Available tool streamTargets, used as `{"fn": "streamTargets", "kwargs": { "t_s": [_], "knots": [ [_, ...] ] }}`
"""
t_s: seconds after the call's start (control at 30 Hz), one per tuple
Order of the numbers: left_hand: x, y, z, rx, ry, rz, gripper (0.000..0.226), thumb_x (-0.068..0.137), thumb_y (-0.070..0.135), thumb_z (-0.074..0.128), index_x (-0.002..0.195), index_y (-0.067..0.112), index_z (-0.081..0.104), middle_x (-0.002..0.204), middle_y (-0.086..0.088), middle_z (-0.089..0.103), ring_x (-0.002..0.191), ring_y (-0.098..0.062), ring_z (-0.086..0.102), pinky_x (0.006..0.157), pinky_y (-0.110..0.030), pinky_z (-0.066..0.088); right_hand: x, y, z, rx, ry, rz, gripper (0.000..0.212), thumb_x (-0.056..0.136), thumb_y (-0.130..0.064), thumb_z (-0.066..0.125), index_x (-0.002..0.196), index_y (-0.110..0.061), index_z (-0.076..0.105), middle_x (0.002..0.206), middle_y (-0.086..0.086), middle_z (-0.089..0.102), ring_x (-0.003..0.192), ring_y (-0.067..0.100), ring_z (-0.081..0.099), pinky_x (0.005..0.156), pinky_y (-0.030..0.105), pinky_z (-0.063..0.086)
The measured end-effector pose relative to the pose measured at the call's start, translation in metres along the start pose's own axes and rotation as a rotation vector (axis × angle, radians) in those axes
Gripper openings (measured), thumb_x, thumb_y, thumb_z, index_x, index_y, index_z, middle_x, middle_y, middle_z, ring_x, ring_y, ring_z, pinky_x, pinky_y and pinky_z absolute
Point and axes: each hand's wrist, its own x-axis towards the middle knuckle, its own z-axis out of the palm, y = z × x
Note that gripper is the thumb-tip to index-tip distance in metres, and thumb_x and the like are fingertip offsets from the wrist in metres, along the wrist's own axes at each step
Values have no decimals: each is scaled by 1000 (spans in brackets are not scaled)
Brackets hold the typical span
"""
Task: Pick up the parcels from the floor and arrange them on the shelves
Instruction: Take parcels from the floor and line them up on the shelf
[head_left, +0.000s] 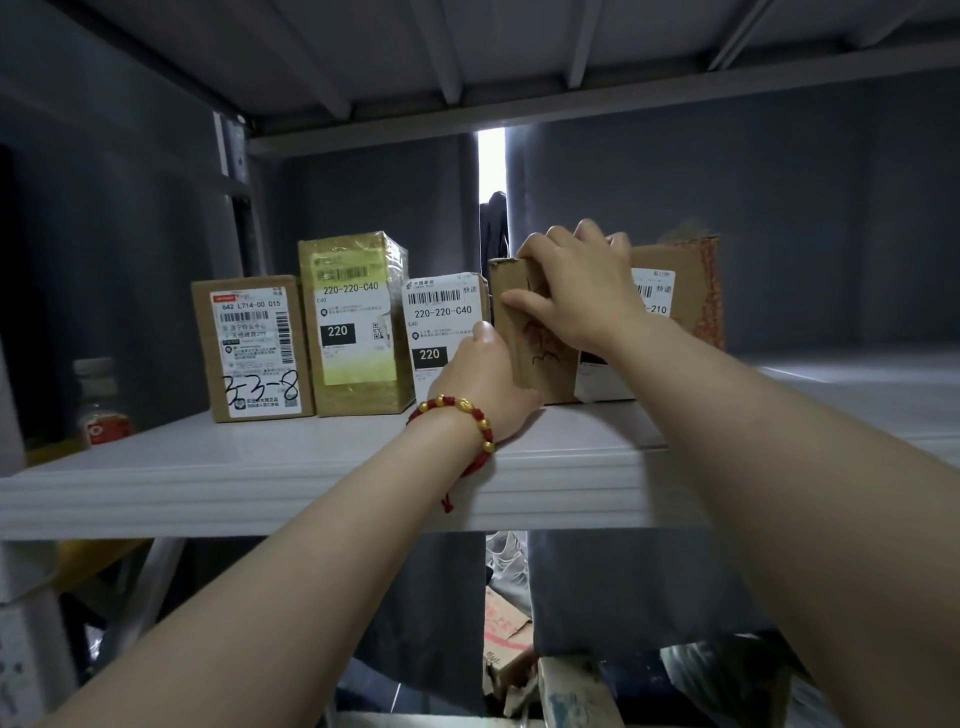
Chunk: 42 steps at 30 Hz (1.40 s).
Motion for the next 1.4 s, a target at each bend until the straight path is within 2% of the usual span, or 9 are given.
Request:
{"fn": "streamTargets", "kwargs": {
  "t_s": [0.13,0.23,0.37,0.53,0.73,0.87,1.0,1.13,1.4],
  "knots": [
    [-1,1,1,-5,6,5,64,77,36,76,121,6,42,110,-10,57,96,-29,61,81,-47,55,-4,-1,0,5,41,-3,43,92,-58,51,118,-25,57,116,-2,61,116,24,47,103,47,27],
    [-1,1,1,-16,6,-1,61,78,36,74,121,7,42,111,-10,58,95,-29,62,80,-46,55,-7,-3,1,14,35,16,44,91,-57,51,119,-25,57,116,-2,61,119,24,49,118,53,12],
    [-2,2,-1,20,6,-19,54,84,34,69,122,8,42,110,-8,58,96,-27,61,82,-46,55,-20,-6,-1,21,72,-2,52,88,-61,49,123,-23,51,119,-4,60,122,19,51,119,60,-6],
    [-3,4,-5,68,-4,-29,46,86,34,65,119,10,43,107,-6,58,94,-26,61,80,-42,54,-36,-3,-7,81,23,-41,70,91,-60,45,145,-16,35,159,6,31,151,21,16,117,63,-10],
    [-6,6,-8,103,15,-26,39,89,35,62,113,11,42,106,-7,59,93,-27,60,78,-39,52,-48,-13,-23,173,39,-3,69,90,-57,47,145,-17,36,163,1,23,152,19,11,116,66,-6],
    [-13,11,-14,100,50,-23,36,94,26,55,121,7,43,104,-9,60,87,-26,58,72,-39,50,-73,-18,-41,175,79,-54,67,83,-63,35,131,-19,50,156,1,36,148,20,25,118,64,-1],
    [-28,18,-24,66,120,-30,37,97,30,56,124,6,49,99,-6,61,79,-20,57,66,-32,44,-103,-21,-55,207,153,-128,42,86,-50,51,110,-18,61,136,-1,55,132,18,45,118,64,8],
    [-61,39,-19,-39,129,119,19,93,26,55,104,12,53,98,-6,62,91,-27,60,82,-43,52,-134,-24,-63,236,210,-159,40,85,-45,46,104,-14,63,124,1,61,122,20,52,115,63,19],
    [-127,64,8,-296,246,423,13,90,23,55,102,21,60,82,8,63,76,-12,62,68,-42,53,-196,-18,-79,407,361,-243,46,85,-35,49,109,2,61,113,15,63,105,28,58,101,47,41]
  ]
}}
